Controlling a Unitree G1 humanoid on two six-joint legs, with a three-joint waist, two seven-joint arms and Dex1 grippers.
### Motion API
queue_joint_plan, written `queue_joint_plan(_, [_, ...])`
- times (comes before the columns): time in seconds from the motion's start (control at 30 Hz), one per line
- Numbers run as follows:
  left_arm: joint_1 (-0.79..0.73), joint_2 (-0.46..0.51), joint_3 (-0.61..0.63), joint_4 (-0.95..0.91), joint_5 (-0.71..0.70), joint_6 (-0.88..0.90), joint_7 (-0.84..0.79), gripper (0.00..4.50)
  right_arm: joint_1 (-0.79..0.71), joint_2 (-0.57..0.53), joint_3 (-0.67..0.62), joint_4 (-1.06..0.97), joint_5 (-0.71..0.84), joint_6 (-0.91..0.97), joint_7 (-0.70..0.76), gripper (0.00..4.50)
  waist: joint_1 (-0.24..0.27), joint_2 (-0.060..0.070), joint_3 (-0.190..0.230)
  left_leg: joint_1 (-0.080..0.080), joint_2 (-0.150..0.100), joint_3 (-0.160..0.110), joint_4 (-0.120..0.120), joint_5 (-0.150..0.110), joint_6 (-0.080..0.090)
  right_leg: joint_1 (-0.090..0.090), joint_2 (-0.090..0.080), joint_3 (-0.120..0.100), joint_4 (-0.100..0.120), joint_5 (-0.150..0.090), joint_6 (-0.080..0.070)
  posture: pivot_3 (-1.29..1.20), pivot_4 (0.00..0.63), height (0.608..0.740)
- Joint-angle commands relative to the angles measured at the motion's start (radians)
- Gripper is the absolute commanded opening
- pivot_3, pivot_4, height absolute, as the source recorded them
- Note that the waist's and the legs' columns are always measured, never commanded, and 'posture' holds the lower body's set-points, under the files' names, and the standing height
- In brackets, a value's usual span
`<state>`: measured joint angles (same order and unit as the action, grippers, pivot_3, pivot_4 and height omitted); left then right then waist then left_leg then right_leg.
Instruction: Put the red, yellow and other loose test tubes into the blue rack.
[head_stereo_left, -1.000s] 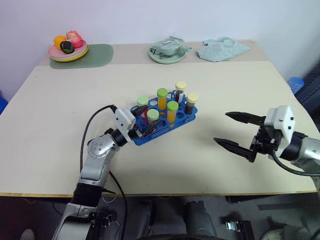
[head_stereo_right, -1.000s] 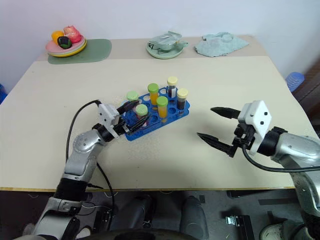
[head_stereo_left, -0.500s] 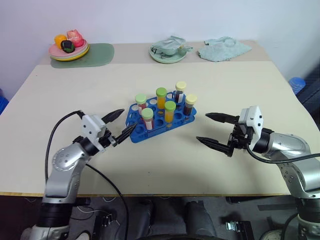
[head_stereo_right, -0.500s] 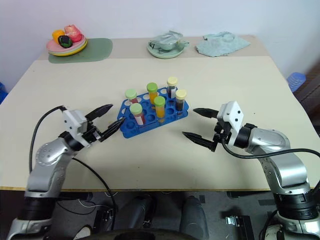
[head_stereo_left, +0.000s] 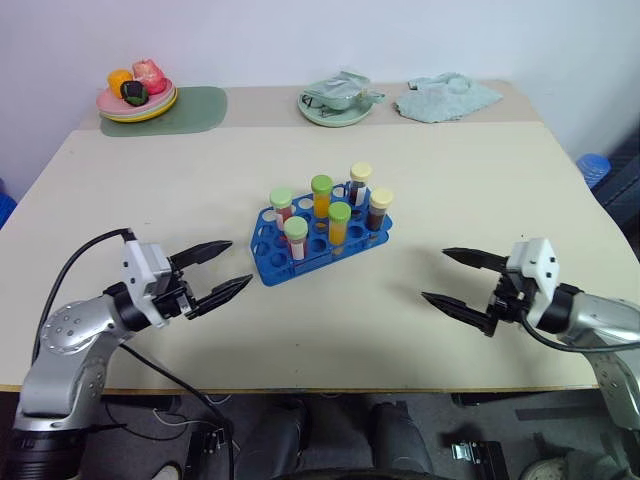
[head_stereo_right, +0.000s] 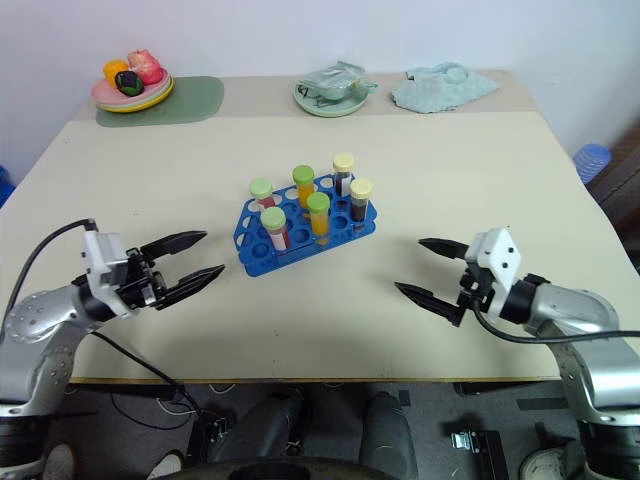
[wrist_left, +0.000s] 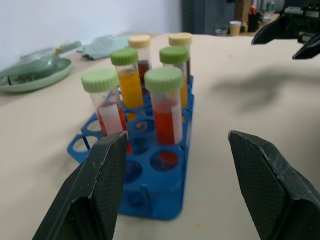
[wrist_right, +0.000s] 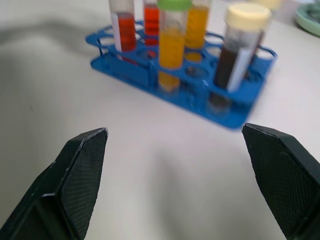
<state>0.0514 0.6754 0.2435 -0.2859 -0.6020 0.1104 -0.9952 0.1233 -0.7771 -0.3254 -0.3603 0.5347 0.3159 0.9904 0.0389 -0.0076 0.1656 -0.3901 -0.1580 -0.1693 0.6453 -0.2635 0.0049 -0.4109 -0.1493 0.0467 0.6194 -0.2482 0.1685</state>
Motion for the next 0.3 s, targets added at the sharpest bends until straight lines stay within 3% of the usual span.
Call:
queue_joint_plan(0.03, [0.021, 0.024, 0.057, -0.039, -0.045, 0.027, -0.014, 3.25, 0.047, -0.020, -0.096, -0.034, 0.011, -0.038, 0.017, 4.40, 0.000, 0.000, 0.000, 0.000, 0.000, 0.000, 0.000, 0.000, 0.000, 0.000, 0.000, 0.000, 0.000, 0.000, 0.000, 0.00, 0.150, 0.740])
queue_joint_plan(0.3, [0.026, 0.036, 0.066, -0.024, -0.044, 0.051, -0.041, 3.25, 0.083, -0.034, -0.146, 0.036, -0.010, -0.099, 0.065, 4.40, 0.000, 0.000, 0.000, 0.000, 0.000, 0.000, 0.000, 0.000, 0.000, 0.001, 0.000, 0.000, -0.001, 0.000, 0.000, 0.00, 0.150, 0.740])
